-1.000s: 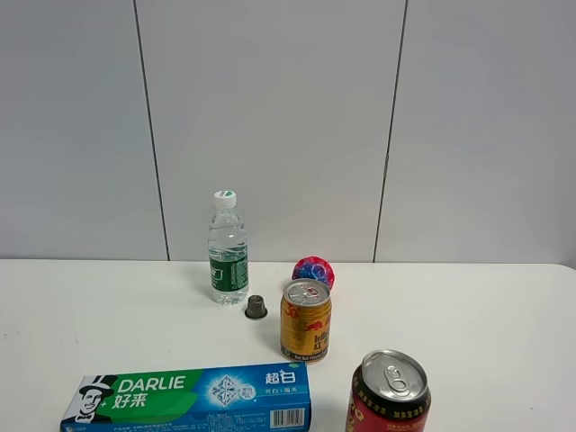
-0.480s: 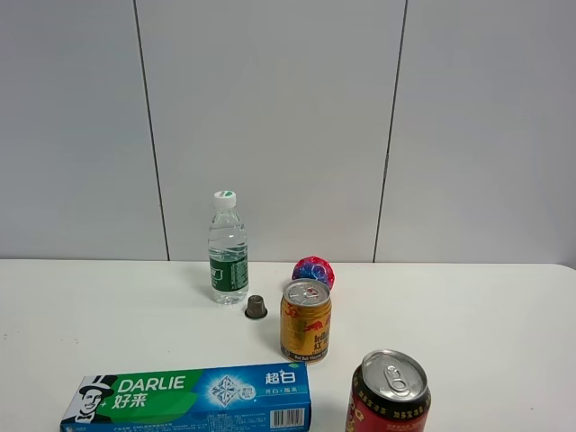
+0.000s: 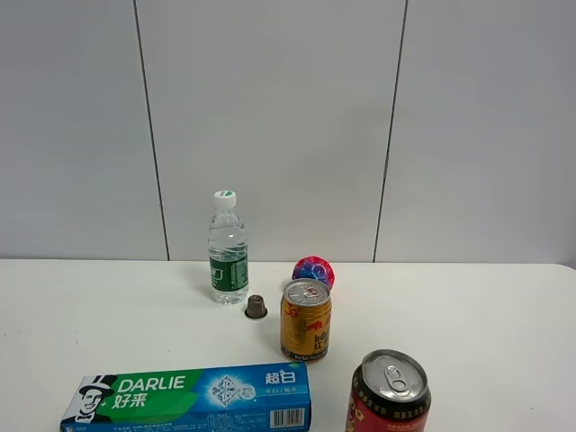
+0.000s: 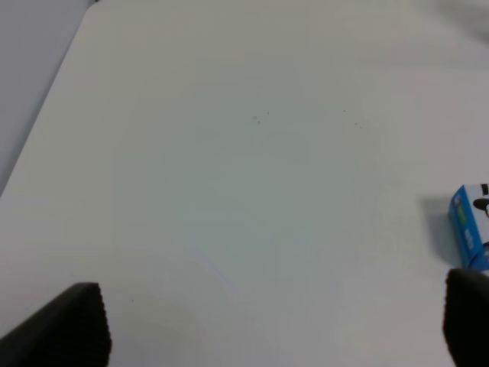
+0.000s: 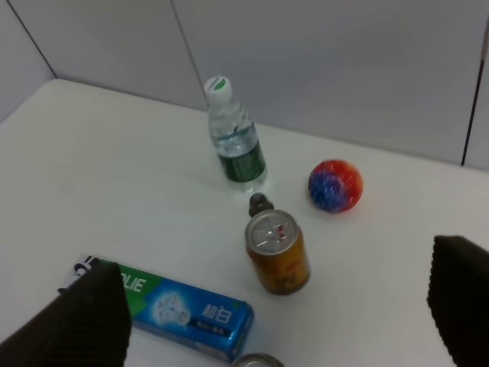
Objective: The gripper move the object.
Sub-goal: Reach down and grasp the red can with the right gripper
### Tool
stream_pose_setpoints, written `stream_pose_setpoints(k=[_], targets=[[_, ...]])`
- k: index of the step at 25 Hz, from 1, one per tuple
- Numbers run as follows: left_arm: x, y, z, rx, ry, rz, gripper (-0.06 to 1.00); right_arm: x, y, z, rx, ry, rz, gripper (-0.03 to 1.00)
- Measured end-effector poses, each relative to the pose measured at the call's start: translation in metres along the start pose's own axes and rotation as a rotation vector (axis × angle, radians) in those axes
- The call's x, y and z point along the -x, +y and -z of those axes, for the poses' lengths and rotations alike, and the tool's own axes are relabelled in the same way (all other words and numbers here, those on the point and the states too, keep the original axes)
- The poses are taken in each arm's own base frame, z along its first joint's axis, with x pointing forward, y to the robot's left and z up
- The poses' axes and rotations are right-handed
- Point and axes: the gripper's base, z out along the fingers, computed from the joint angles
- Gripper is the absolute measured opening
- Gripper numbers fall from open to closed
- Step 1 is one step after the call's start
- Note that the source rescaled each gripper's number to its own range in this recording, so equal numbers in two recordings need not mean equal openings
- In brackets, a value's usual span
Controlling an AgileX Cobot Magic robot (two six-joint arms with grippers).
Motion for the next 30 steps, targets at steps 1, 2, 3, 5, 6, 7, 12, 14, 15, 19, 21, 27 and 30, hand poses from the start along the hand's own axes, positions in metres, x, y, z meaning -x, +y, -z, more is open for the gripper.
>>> stream_pose_setpoints(k=[1, 2, 3, 5, 6, 7, 12, 14, 15, 19, 21, 27, 30], targets=[[0.000, 0.000, 0.000, 0.000, 0.000, 0.000, 1.00, 0.002, -0.003, -0.009, 0.028, 0.042, -0.027, 0.70], [0.000, 0.000, 0.000, 0.000, 0.000, 0.000, 1.00, 0.001, -0.005, -0.018, 0.059, 0.093, -0.060, 0.70], [0.000, 0.000, 0.000, 0.000, 0.000, 0.000, 1.00, 0.000, -0.007, -0.028, 0.088, 0.147, -0.092, 0.70], [0.000, 0.000, 0.000, 0.000, 0.000, 0.000, 1.00, -0.005, -0.009, -0.046, 0.133, 0.252, -0.135, 0.70], [0.000, 0.000, 0.000, 0.000, 0.000, 0.000, 1.00, -0.007, -0.009, -0.056, 0.143, 0.295, -0.139, 0.70], [0.000, 0.000, 0.000, 0.000, 0.000, 0.000, 1.00, -0.009, -0.005, -0.063, 0.148, 0.323, -0.123, 0.70], [0.000, 0.000, 0.000, 0.000, 0.000, 0.000, 1.00, -0.026, 0.026, -0.099, 0.065, 0.462, 0.077, 0.70], [0.000, 0.000, 0.000, 0.000, 0.000, 0.000, 1.00, -0.037, 0.043, -0.112, -0.002, 0.528, 0.114, 0.70], [0.000, 0.000, 0.000, 0.000, 0.000, 0.000, 1.00, -0.042, 0.048, -0.119, -0.046, 0.562, 0.120, 0.70], [0.000, 0.000, 0.000, 0.000, 0.000, 0.000, 1.00, -0.051, 0.064, -0.140, -0.176, 0.700, 0.094, 0.70], [0.000, 0.000, 0.000, 0.000, 0.000, 0.000, 1.00, -0.051, 0.067, -0.149, -0.220, 0.756, 0.103, 0.70], [0.000, 0.000, 0.000, 0.000, 0.000, 0.000, 1.00, -0.055, 0.069, -0.172, -0.166, 0.802, 0.222, 0.70], [0.000, 0.000, 0.000, 0.000, 0.000, 0.000, 1.00, -0.061, 0.065, -0.183, -0.138, 0.848, 0.276, 0.70]])
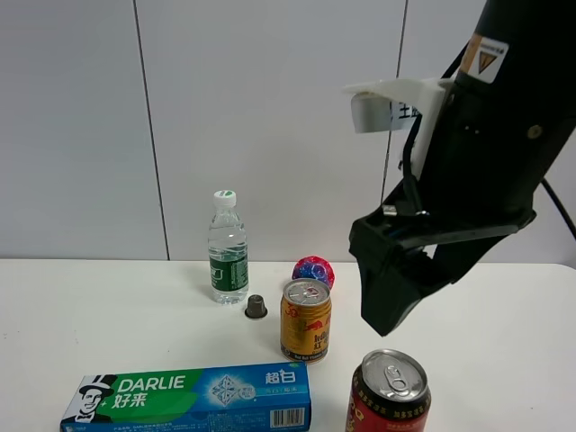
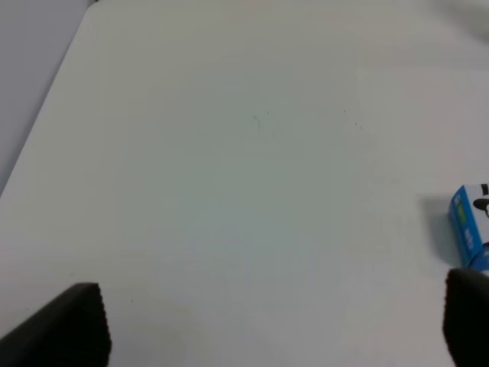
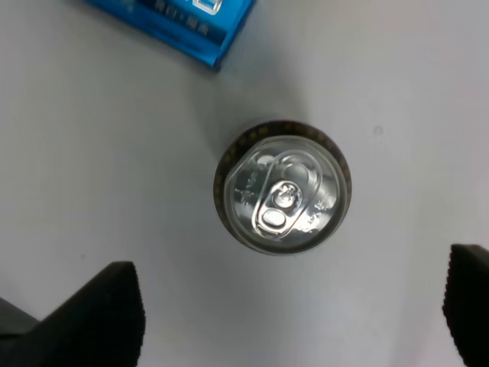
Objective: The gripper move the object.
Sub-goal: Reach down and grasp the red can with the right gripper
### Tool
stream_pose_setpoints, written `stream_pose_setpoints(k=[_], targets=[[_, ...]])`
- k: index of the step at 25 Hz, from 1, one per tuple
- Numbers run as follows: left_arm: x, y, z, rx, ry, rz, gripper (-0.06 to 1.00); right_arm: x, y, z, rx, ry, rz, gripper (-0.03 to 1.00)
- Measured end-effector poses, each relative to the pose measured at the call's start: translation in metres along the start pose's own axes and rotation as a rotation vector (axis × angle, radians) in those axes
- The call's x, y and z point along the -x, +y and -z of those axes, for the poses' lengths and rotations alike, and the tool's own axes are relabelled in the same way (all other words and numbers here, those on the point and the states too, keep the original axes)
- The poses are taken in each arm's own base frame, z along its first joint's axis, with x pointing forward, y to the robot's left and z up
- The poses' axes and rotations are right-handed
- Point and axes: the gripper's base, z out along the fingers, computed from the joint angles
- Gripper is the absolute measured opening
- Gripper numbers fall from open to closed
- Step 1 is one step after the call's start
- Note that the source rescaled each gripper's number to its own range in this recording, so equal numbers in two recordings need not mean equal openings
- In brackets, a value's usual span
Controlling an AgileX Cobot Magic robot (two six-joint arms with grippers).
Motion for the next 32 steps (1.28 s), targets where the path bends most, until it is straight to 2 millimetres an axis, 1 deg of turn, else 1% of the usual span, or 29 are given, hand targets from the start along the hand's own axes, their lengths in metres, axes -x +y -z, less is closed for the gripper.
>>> stream_pose_setpoints(k=[3, 6, 8, 9, 12, 14, 16, 19, 21, 27, 32], targets=[[0.000, 0.000, 0.000, 0.000, 0.000, 0.000, 1.00, 0.001, -0.003, -0.017, -0.008, 0.049, 0.011, 0.70], [0.000, 0.000, 0.000, 0.000, 0.000, 0.000, 1.00, -0.004, -0.004, -0.038, -0.009, 0.076, 0.016, 0.70], [0.000, 0.000, 0.000, 0.000, 0.000, 0.000, 1.00, -0.007, -0.003, -0.047, -0.002, 0.067, 0.020, 0.74], [0.000, 0.000, 0.000, 0.000, 0.000, 0.000, 1.00, -0.008, -0.003, -0.050, 0.003, 0.057, 0.022, 0.78], [0.000, 0.000, 0.000, 0.000, 0.000, 0.000, 1.00, -0.007, 0.000, -0.055, 0.024, 0.030, 0.014, 0.86], [0.000, 0.000, 0.000, 0.000, 0.000, 0.000, 1.00, -0.006, 0.001, -0.060, 0.033, 0.030, 0.009, 0.87], [0.000, 0.000, 0.000, 0.000, 0.000, 0.000, 1.00, -0.006, 0.003, -0.068, 0.034, 0.058, 0.007, 0.88], [0.000, 0.000, 0.000, 0.000, 0.000, 0.000, 1.00, -0.006, 0.004, -0.079, 0.030, 0.095, 0.008, 0.94], [0.000, 0.000, 0.000, 0.000, 0.000, 0.000, 1.00, -0.006, 0.004, -0.081, 0.026, 0.102, 0.011, 0.98], [0.000, 0.000, 0.000, 0.000, 0.000, 0.000, 1.00, -0.003, 0.003, -0.084, 0.018, 0.083, 0.025, 1.00], [0.000, 0.000, 0.000, 0.000, 0.000, 0.000, 1.00, -0.004, 0.005, -0.097, 0.013, 0.124, 0.029, 1.00]])
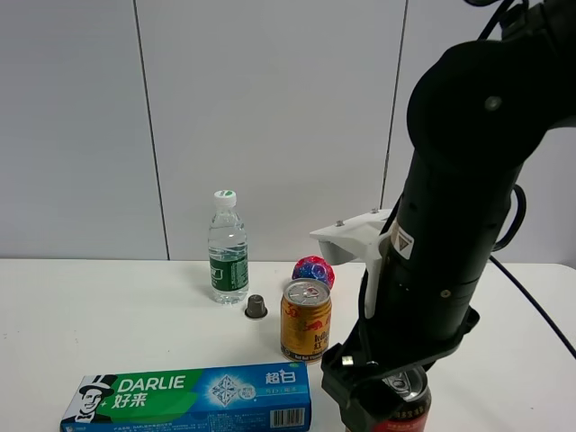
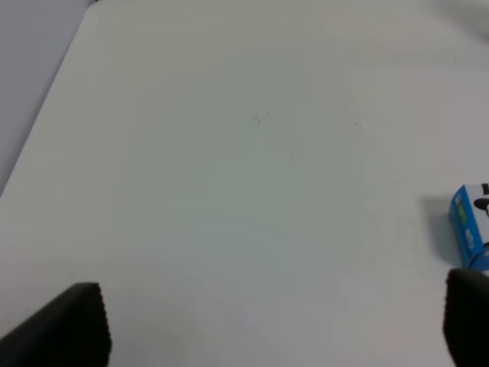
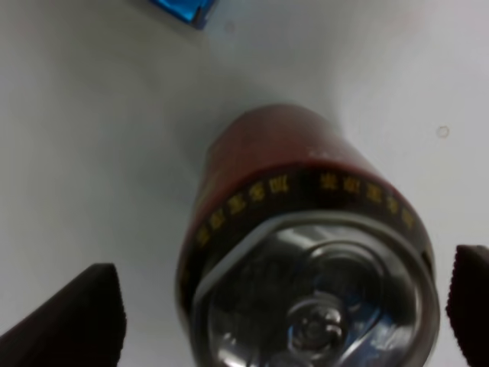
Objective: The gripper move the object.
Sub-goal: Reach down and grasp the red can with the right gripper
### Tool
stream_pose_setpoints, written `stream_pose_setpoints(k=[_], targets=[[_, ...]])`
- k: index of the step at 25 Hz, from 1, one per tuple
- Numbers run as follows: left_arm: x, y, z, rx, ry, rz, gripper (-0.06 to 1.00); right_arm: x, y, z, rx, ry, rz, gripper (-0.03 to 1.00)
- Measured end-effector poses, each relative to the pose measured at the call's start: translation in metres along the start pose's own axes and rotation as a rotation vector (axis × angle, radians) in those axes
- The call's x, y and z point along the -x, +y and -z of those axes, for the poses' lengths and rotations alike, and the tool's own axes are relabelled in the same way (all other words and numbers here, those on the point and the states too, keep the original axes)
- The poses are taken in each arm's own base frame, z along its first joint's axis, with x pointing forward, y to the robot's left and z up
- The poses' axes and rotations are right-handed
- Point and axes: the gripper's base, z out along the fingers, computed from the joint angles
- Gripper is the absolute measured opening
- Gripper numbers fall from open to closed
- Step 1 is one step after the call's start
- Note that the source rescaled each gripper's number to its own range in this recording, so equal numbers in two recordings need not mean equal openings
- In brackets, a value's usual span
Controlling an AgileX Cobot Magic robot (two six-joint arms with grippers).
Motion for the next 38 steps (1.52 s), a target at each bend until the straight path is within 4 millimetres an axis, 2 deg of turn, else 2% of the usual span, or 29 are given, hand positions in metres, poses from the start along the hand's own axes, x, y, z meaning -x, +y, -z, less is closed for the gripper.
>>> stream_pose_setpoints(k=[14, 38], targets=[[0.000, 0.000, 0.000, 0.000, 0.000, 0.000, 1.00, 0.004, 0.002, -0.019, 0.007, 0.019, -0.006, 1.00], [0.000, 0.000, 0.000, 0.000, 0.000, 0.000, 1.00, 0.003, -0.002, -0.020, -0.021, 0.042, 0.012, 1.00]])
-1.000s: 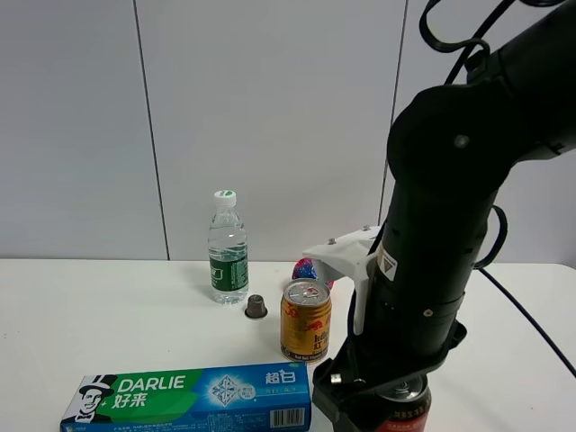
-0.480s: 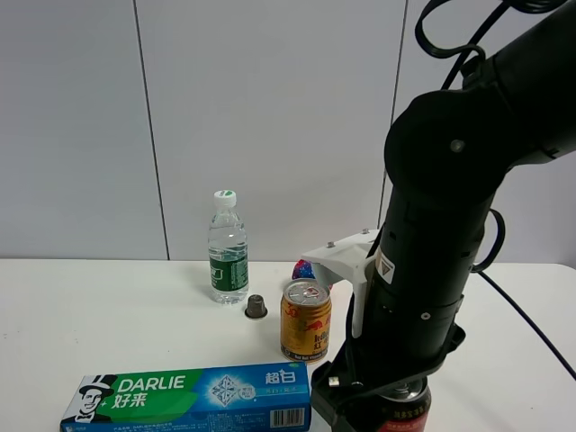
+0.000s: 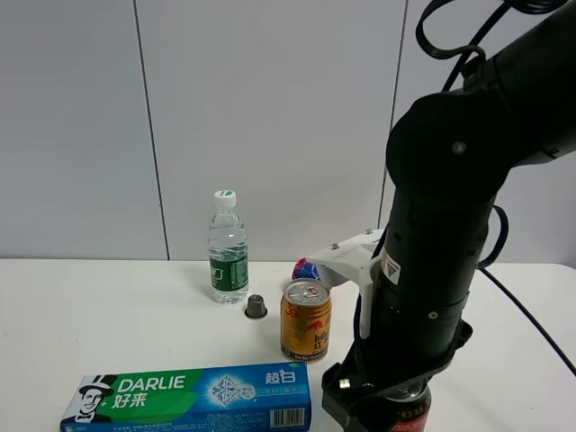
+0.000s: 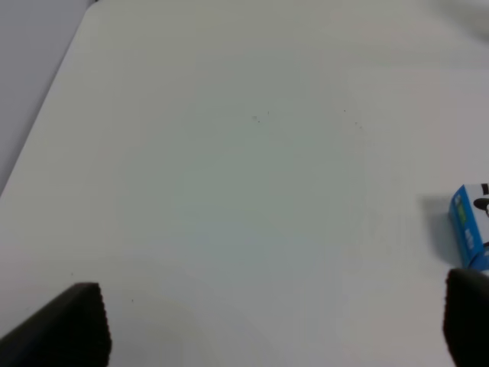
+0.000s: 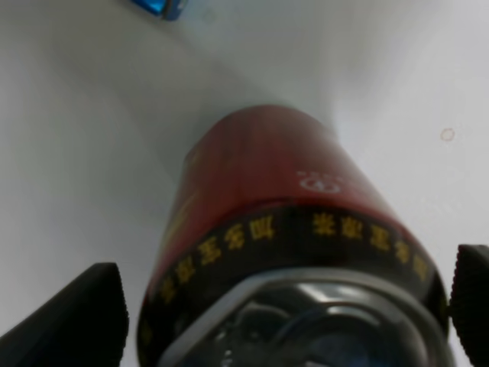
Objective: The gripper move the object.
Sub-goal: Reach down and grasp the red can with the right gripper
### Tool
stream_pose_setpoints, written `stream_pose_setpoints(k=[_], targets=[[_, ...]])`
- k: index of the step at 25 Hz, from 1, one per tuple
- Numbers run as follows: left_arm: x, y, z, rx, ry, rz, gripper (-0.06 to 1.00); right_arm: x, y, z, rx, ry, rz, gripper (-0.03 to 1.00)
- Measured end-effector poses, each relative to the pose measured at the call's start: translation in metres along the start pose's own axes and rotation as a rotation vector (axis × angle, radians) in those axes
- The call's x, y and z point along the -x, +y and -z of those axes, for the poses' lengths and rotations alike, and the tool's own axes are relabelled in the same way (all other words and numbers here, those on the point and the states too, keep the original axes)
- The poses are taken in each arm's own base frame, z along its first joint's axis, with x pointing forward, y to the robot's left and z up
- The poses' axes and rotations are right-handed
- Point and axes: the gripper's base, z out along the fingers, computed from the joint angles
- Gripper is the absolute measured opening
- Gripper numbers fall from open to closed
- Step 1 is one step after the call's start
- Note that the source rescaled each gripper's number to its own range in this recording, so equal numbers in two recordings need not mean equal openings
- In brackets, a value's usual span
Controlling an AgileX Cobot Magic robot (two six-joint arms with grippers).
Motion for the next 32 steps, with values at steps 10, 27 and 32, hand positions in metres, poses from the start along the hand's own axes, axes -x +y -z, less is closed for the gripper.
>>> stream_pose_setpoints(k=[10, 27, 32], targets=[[0.000, 0.000, 0.000, 0.000, 0.000, 0.000, 1.00, 0.001, 0.001, -0.010, -0.002, 0.026, 0.004, 0.82], [0.000, 0.000, 0.000, 0.000, 0.000, 0.000, 1.00, 0.002, 0.004, -0.019, 0.015, 0.044, -0.010, 0.42], [0.000, 0.000, 0.000, 0.000, 0.000, 0.000, 1.00, 0.002, 0.004, -0.020, 0.015, 0.046, -0.009, 0.10]])
